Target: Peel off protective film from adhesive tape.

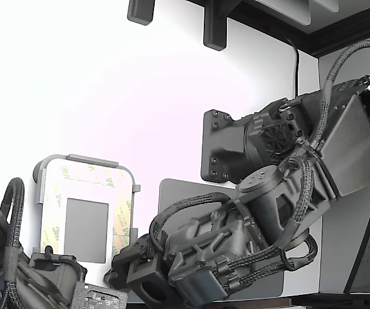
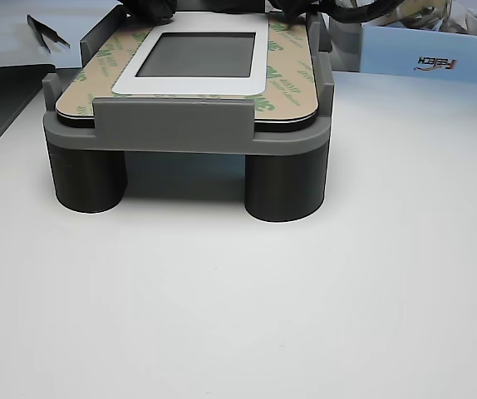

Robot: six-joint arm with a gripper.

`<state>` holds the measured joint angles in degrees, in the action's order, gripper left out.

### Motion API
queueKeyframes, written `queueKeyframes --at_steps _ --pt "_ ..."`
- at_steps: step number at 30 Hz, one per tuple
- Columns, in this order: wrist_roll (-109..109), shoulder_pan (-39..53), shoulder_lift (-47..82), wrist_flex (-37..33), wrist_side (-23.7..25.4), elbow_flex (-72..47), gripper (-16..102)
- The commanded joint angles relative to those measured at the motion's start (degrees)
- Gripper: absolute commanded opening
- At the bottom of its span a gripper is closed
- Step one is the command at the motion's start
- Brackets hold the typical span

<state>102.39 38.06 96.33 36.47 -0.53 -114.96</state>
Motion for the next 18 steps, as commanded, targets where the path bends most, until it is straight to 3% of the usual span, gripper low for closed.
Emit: queueKeyframes --at_steps 1,18 --pt "0.53 -1.05 1.05 -0.26 -0.09 0.97 -10" --pt "1.41 -2.29 0.70 -1.76 -1.05 -0.26 -10"
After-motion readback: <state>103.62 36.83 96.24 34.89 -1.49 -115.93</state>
